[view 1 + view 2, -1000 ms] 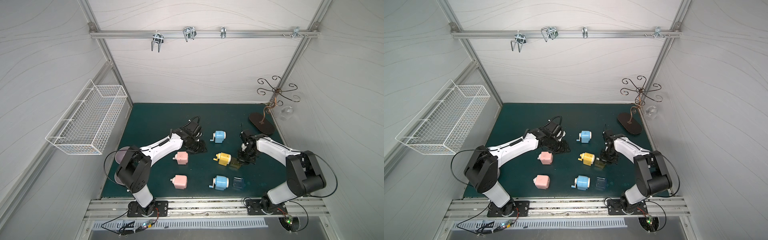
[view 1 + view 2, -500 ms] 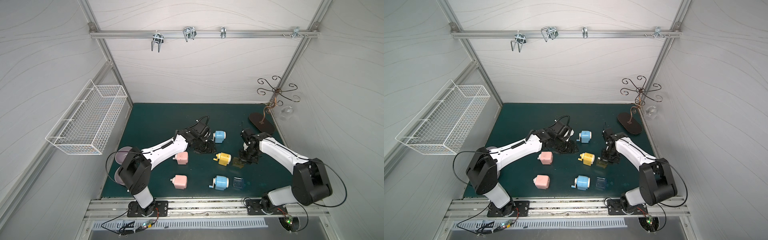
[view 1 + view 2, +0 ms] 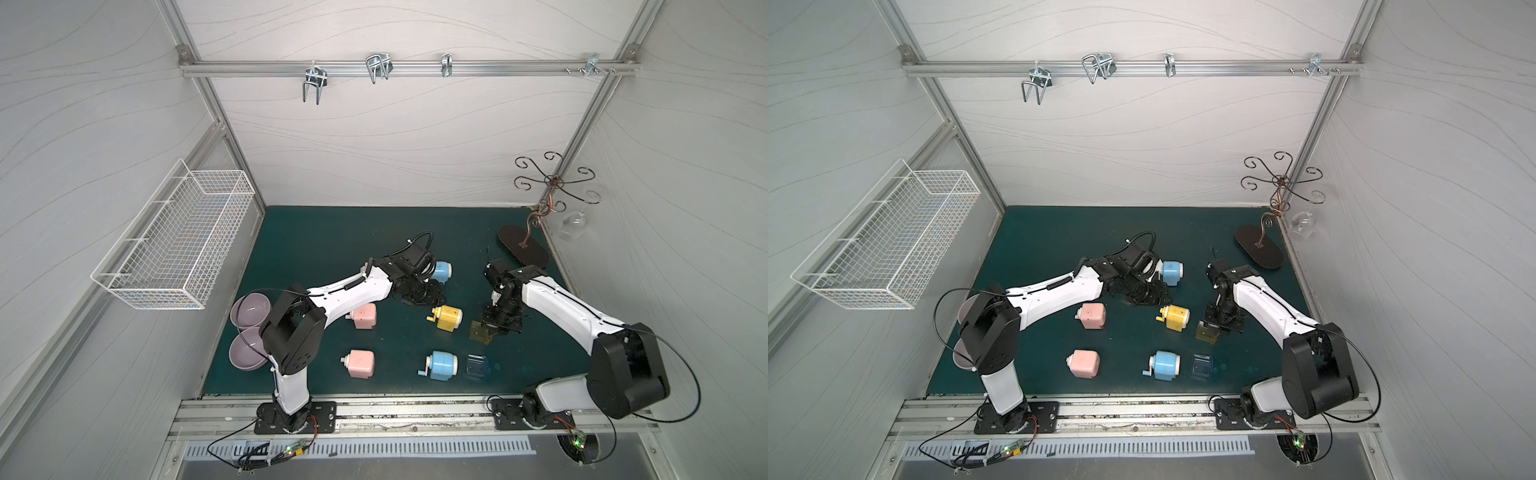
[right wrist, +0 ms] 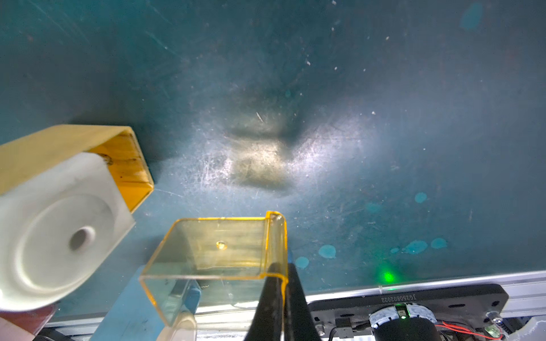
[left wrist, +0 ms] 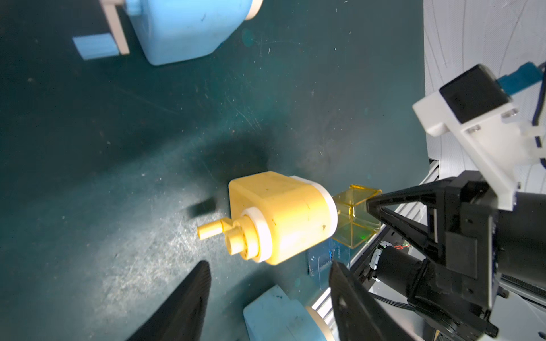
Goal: Put the tray back into the pencil sharpener
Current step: Pick up the container from the center of the board, then close the container of the pencil sharpener.
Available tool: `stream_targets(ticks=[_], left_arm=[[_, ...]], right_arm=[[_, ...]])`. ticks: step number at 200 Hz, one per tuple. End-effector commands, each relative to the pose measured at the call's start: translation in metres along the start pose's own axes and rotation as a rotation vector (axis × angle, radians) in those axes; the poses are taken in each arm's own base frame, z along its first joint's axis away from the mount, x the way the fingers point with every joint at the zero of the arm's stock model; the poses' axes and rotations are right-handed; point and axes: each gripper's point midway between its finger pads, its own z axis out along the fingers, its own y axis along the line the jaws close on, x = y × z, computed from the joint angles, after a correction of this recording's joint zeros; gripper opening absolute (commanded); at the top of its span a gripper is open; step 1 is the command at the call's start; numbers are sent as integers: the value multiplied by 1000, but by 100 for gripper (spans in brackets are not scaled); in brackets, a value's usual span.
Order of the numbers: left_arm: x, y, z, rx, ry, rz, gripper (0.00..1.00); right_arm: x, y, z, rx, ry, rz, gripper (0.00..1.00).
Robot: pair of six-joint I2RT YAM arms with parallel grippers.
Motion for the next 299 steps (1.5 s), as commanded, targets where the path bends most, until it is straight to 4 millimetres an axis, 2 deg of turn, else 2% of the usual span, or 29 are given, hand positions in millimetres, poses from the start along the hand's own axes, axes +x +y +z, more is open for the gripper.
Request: stream_targets(ticks=[1,31,101,216,299], left_arm=[[-10,-17,4,52,-1,52,68],[-8,-17,13,66,28,55,68],[0,-3,23,1,90,71,68],[5,-5,33,39,125,54,63],[8,-4,37,51,138,39,58]], right_arm=[[5,-1,-7,8,11,10,0],[7,-3,-4,18,23,9,0],[6,-2,0,20,32,14,0],[4,3,9,23,46,18,0],[-5,11,11,70,47,24,0]])
